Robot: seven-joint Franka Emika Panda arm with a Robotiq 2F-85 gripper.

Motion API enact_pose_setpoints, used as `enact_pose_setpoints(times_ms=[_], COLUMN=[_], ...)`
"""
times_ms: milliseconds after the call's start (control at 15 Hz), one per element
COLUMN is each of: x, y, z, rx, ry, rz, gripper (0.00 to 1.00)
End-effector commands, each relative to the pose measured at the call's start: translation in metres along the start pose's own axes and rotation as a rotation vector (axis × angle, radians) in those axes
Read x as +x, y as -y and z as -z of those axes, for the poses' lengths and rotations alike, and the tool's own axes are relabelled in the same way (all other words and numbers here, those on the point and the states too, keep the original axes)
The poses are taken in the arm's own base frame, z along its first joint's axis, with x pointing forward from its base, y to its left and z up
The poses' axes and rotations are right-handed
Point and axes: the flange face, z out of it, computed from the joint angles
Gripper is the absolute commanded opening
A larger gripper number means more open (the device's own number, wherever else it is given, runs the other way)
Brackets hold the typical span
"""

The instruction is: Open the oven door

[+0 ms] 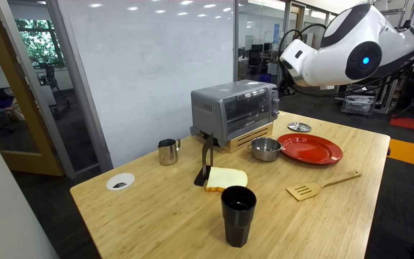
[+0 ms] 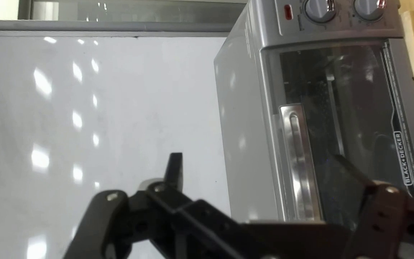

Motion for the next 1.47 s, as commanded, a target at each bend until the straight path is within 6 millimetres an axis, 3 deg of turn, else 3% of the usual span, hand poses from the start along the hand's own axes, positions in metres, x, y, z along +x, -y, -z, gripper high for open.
enact_pose_setpoints(times_ms=[0, 667, 1400], x=[-0.001, 0.01, 0.0], y=[0.007, 0.015, 0.026], z=[-0.03, -0.047, -0.065], rx=[0.009, 0.121, 0.206], ry=[-0.045, -0.217, -0.256], rz=[-0.014, 0.005, 0.036], gripper=[1.0, 1.0, 1.0])
